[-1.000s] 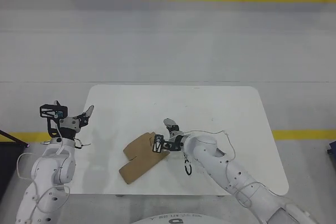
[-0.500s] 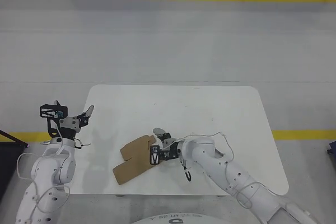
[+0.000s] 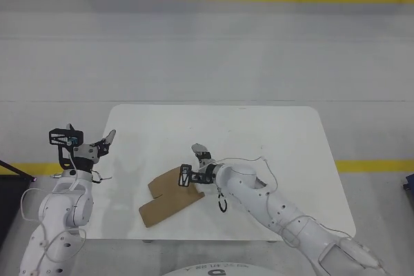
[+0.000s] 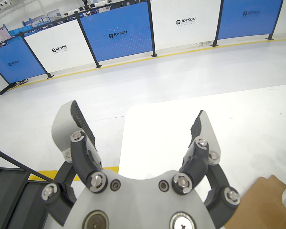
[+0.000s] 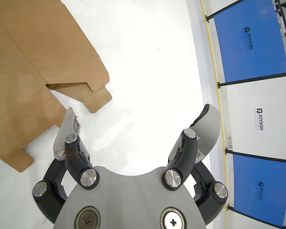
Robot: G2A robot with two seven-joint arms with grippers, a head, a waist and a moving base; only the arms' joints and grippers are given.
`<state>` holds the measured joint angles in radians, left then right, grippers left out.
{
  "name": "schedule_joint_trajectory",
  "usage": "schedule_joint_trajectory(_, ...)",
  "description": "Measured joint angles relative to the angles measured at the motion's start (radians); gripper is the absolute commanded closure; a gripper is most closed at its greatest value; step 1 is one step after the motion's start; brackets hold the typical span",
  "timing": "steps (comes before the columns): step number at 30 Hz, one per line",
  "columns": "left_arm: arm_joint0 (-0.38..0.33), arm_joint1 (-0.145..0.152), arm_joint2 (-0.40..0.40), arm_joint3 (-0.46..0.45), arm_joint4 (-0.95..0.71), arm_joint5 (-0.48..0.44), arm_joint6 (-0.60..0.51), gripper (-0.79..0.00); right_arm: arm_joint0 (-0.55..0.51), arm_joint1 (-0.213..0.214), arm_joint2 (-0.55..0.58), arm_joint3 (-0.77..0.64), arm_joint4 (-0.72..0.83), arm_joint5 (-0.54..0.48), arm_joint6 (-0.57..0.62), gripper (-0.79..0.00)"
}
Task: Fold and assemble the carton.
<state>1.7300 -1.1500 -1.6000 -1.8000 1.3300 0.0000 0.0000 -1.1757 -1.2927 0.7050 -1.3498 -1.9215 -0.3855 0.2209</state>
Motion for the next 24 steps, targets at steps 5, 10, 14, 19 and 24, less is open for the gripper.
schedule_joint_trajectory(5, 0.0, 0.0, 0.0, 0.0, 0.0, 0.0, 0.0, -0.785, 0.047, -0.032, -0.055, 0.066, 0.017, 0.01, -0.022, -0.785)
schedule_joint_trajectory(10, 0.0, 0.0, 0.0, 0.0, 0.0, 0.0, 0.0, -0.785, 0.076, -0.046, -0.084, 0.106, 0.042, -0.074, -0.077, -0.785)
schedule_joint_trajectory(14, 0.0, 0.0, 0.0, 0.0, 0.0, 0.0, 0.0, -0.785, 0.092, -0.044, -0.089, 0.122, 0.055, -0.18, -0.14, -0.785)
schedule_joint_trajectory(19, 0.0, 0.0, 0.0, 0.0, 0.0, 0.0, 0.0, -0.785, 0.086, -0.032, -0.072, 0.108, 0.062, -0.234, -0.204, -0.785)
schedule_joint_trajectory(24, 0.0, 0.0, 0.0, 0.0, 0.0, 0.0, 0.0, -0.785, 0.066, -0.01, -0.042, 0.067, 0.065, -0.297, -0.283, -0.785)
